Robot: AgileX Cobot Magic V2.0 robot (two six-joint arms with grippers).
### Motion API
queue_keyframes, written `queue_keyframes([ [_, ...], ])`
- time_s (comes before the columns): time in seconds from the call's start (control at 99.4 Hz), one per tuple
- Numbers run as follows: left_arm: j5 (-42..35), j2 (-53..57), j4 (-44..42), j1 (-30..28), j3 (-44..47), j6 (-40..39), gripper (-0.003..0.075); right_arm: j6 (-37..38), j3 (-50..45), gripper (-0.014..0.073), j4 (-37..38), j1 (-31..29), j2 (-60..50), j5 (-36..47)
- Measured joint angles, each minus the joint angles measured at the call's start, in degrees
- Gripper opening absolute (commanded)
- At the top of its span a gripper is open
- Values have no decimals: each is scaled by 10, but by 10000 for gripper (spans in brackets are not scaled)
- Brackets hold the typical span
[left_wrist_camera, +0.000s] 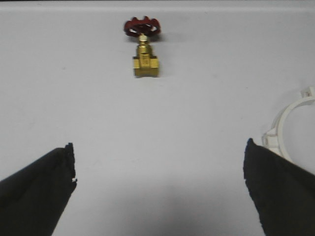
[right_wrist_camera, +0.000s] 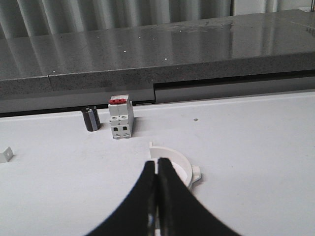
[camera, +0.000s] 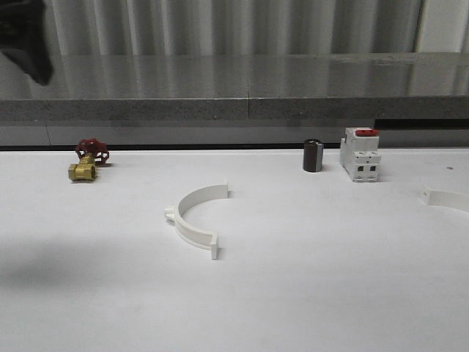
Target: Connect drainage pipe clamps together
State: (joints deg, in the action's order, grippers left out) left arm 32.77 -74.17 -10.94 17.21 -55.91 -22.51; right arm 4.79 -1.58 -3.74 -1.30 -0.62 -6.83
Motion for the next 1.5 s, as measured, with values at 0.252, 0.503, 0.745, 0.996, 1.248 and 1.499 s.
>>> queue_keyframes([
  [0.252, -11, 193, -5, -48, 136, 10, 670, 0, 0, -118, 0, 0, 0, 0],
  [0.503, -11, 406, -7, -55, 261, 11, 439, 0, 0, -118, 0, 0, 0, 0],
  [0.745, -8, 482, -7, -55, 293, 11, -18, 0, 0, -118, 0, 0, 0, 0],
  [0.996, -8, 490, -7, -55, 294, 12, -20, 0, 0, -118, 0, 0, 0, 11],
  [1.248, -7, 490, -7, -56, 294, 12, -20, 0, 61, -118, 0, 0, 6, -20],
  [1.499, -6, 490, -7, -56, 294, 12, -20, 0, 220, -118, 0, 0, 175, -139],
])
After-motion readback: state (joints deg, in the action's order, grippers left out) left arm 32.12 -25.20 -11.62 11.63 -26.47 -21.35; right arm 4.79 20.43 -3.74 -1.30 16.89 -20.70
